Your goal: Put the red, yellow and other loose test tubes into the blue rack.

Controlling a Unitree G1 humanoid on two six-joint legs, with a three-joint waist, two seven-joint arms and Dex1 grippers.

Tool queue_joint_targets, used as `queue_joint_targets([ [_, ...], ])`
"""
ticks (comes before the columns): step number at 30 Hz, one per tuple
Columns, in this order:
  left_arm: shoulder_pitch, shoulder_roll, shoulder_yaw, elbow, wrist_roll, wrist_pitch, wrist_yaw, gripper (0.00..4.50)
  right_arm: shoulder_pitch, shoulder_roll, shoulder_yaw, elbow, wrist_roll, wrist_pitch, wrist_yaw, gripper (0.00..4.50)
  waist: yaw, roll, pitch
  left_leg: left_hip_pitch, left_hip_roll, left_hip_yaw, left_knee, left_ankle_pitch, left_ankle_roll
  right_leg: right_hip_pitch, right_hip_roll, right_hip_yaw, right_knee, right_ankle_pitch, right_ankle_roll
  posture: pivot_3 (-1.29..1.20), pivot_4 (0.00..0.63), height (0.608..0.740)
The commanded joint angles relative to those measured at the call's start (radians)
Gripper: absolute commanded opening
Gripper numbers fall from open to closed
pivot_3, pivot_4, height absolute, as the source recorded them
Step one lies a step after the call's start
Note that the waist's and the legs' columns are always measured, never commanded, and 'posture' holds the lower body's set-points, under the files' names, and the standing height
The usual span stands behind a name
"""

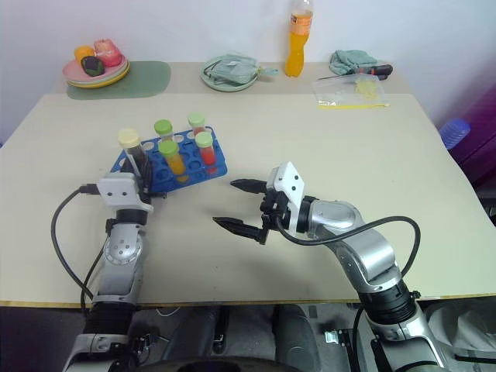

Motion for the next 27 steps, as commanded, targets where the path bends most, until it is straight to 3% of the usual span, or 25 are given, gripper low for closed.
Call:
queue_joint_targets([
  [1,0.003,-0.005,0.005,-0.01,0.022,-0.028,0.007,0.78,-0.004,0.002,-0.013,-0.041,0.016,-0.008,-0.001,4.5,0.0,0.0,0.0,0.0,0.0,0.0,0.0,0.0,0.0,0.0,0.0,0.0,0.0,0.0,0.0,0.0,0.15,0.74],
  [3,0.002,-0.003,0.006,-0.007,0.035,-0.03,0.01,0.78,-0.007,0.003,-0.012,-0.039,0.016,-0.008,-0.001,4.5,-0.001,0.0,0.0,0.0,0.0,0.0,0.0,0.0,0.0,0.0,0.0,0.0,0.0,0.0,0.0,0.0,0.15,0.74],
  [10,0.053,0.027,0.048,-0.136,-0.017,0.043,-0.03,4.35,-0.015,-0.015,-0.032,-0.036,0.027,-0.007,0.013,4.5,-0.002,0.0,0.0,0.0,0.0,0.0,0.0,0.0,0.0,0.0,0.0,0.0,0.0,0.0,0.0,0.0,0.15,0.74],
  [15,0.243,0.153,0.148,-0.4,-0.204,0.204,-0.195,4.35,-0.038,-0.086,-0.119,-0.01,0.06,0.011,0.041,4.5,-0.023,0.0,0.0,0.0,0.003,-0.002,-0.001,0.0,0.0,-0.001,0.0,0.0,0.001,0.0,0.0,0.0,0.15,0.74],
  [18,0.505,0.346,0.343,-0.551,-0.376,0.327,-0.431,4.35,0.023,-0.224,-0.241,0.068,0.032,-0.006,0.084,4.5,-0.029,0.0,0.0,0.0,0.004,-0.002,-0.002,-0.001,0.001,-0.001,0.0,0.0,-0.001,-0.002,-0.004,0.0,0.15,0.74],
  [20,0.605,0.417,0.418,-0.593,-0.432,0.386,-0.507,4.35,0.067,-0.295,-0.309,0.122,0.024,-0.027,0.114,4.5,-0.025,0.001,0.0,0.0,0.004,-0.001,-0.002,-0.002,0.002,-0.001,-0.001,0.0,-0.003,-0.003,-0.005,0.0,0.15,0.74],
  [27,0.609,0.485,0.476,-0.573,-0.484,0.471,-0.595,4.35,0.157,-0.368,-0.405,0.219,0.008,-0.089,0.168,4.5,-0.025,0.003,0.0,0.0,0.003,0.0,0.001,-0.002,0.002,0.001,-0.003,0.0,-0.004,-0.003,-0.004,0.0,0.15,0.74],
])
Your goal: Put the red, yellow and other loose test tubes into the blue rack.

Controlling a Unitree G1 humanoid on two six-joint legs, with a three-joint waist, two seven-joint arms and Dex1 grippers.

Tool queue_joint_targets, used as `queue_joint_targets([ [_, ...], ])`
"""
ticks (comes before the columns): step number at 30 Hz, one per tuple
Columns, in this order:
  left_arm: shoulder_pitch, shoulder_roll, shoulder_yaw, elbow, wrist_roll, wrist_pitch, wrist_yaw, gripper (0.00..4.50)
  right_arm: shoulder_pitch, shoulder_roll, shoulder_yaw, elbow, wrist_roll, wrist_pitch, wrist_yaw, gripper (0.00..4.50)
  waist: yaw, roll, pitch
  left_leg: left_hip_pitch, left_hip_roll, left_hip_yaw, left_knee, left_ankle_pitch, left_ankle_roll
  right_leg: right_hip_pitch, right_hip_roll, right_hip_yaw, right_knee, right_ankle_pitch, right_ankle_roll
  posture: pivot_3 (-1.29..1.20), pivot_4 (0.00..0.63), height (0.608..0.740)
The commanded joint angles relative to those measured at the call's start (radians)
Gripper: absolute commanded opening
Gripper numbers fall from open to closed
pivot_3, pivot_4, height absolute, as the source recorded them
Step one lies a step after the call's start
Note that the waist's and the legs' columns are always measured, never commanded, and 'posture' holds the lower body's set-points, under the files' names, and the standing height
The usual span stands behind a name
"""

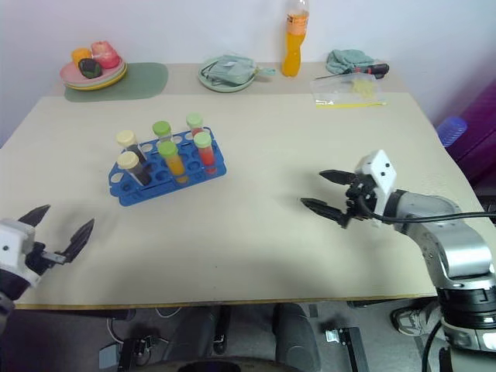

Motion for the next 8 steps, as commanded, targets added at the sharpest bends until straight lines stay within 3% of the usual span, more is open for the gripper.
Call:
queue_joint_targets([
  [1,-0.038,0.016,0.014,-0.013,-0.017,0.026,-0.03,4.35,0.013,-0.019,-0.041,0.019,-0.011,-0.05,0.021,4.5,-0.003,0.0,0.0,0.0,0.0,0.0,0.0,0.0,0.0,-0.001,0.001,0.0,0.0,0.0,0.0,0.0,0.15,0.74],
  [8,-0.081,-0.032,-0.042,-0.026,0.019,0.048,-0.021,4.35,-0.004,-0.003,-0.022,0.044,-0.018,-0.074,0.027,4.5,-0.006,0.0,0.0,-0.001,0.001,0.001,-0.002,0.0,0.001,-0.002,0.002,0.001,0.001,0.0,0.001,0.0,0.15,0.74],
])
